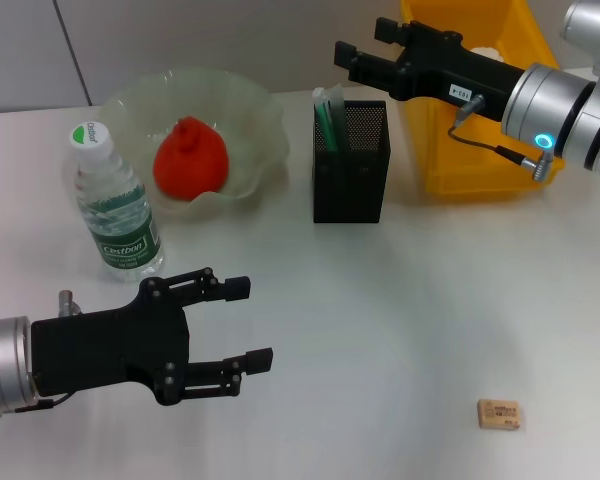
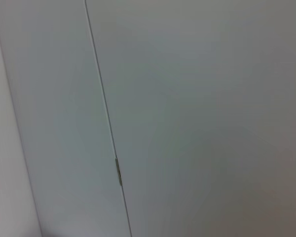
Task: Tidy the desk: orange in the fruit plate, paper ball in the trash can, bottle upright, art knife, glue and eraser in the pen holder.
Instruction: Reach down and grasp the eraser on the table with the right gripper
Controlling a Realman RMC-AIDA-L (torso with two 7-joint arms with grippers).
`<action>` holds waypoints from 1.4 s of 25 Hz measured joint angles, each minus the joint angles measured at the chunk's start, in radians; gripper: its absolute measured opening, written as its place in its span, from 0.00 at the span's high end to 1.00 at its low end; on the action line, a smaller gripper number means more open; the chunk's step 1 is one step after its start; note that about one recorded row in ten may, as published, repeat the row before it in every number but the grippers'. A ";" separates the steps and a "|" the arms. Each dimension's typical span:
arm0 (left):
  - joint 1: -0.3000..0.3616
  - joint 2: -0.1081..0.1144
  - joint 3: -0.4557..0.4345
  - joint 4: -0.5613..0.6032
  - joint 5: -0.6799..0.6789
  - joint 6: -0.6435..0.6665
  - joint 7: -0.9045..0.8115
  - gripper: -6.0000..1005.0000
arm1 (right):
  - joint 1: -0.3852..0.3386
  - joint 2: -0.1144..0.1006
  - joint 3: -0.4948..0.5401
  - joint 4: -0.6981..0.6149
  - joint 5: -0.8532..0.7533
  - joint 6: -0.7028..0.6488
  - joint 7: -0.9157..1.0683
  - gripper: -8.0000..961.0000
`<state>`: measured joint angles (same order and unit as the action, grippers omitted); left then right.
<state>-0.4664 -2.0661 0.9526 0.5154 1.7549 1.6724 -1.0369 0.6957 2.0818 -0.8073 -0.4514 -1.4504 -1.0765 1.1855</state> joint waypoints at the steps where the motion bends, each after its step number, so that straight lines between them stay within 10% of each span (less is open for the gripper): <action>1: 0.000 0.000 0.000 0.000 0.000 0.000 0.000 0.20 | 0.000 0.000 0.000 -0.001 0.001 -0.001 0.000 0.46; 8: 0.000 0.000 0.000 0.000 0.000 0.000 -0.001 0.20 | 0.001 0.000 0.006 -0.002 0.003 -0.002 0.000 0.19; 24: 0.000 0.000 0.001 0.000 0.000 0.000 -0.006 0.20 | -0.101 -0.013 -0.008 -0.140 0.077 -0.406 0.158 0.19; 35: 0.003 0.000 0.002 0.001 0.000 0.001 -0.011 0.20 | -0.202 -0.043 -0.016 -0.611 -0.275 -0.823 0.559 0.19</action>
<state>-0.4636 -2.0663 0.9543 0.5168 1.7549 1.6736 -1.0478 0.4941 2.0391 -0.8236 -1.0627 -1.7258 -1.8998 1.7448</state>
